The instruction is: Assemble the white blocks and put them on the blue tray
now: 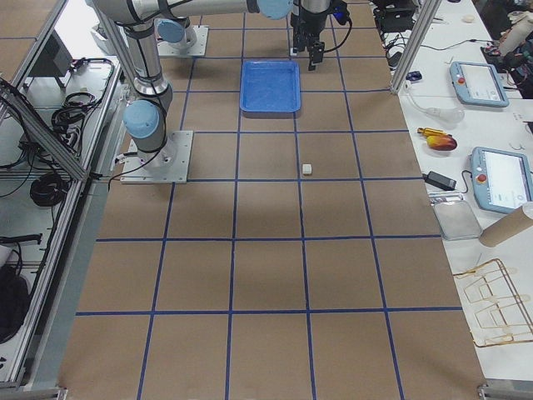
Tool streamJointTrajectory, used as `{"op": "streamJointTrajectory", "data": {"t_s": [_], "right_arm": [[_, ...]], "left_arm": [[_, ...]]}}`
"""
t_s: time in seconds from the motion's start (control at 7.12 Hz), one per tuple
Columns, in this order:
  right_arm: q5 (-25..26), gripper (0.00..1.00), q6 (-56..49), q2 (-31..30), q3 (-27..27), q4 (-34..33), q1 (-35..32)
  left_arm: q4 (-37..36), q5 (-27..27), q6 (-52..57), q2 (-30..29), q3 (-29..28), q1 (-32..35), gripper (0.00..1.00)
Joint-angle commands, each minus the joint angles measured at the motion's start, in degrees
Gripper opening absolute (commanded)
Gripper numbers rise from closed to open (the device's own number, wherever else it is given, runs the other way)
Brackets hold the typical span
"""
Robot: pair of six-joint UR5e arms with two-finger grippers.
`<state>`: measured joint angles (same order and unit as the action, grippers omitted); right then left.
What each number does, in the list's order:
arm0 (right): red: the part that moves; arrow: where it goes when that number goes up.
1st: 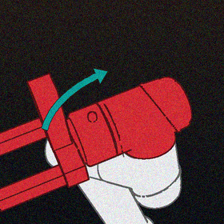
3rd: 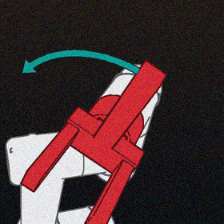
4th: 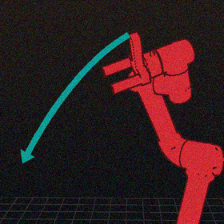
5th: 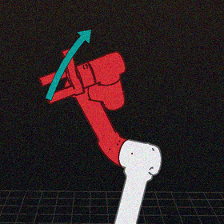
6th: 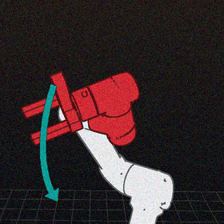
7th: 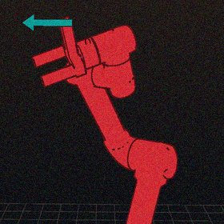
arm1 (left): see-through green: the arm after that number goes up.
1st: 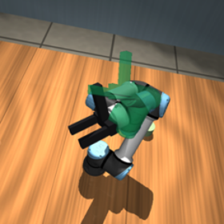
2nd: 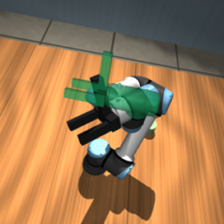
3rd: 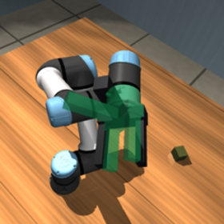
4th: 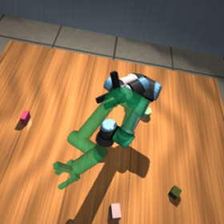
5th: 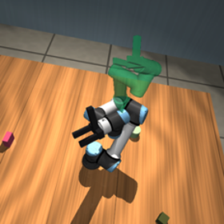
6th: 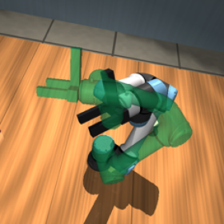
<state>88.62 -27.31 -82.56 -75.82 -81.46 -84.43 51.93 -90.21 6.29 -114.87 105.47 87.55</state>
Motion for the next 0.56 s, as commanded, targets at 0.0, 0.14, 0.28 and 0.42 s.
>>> {"op": "streamJointTrajectory", "data": {"t_s": [0.0,0.14,0.28,0.42], "right_arm": [[3.72,1.00,-11.42,-0.67,-0.64,3.23,4.60],[4.71,1.00,-27.72,-0.67,-1.35,2.71,7.93],[4.72,1.00,-41.54,-0.67,-1.61,3.32,11.71],[4.64,1.00,-49.86,-0.67,-2.14,3.32,15.49]], "left_arm": [[-0.95,0.13,-1.10,-0.97,1.49,-0.01,0.50],[-0.95,0.13,-1.46,-0.89,1.41,-0.01,0.24],[-0.95,0.13,-1.46,-0.97,1.58,-0.01,0.12],[-0.95,0.13,-0.94,-0.80,1.15,-0.01,0.04]]}}
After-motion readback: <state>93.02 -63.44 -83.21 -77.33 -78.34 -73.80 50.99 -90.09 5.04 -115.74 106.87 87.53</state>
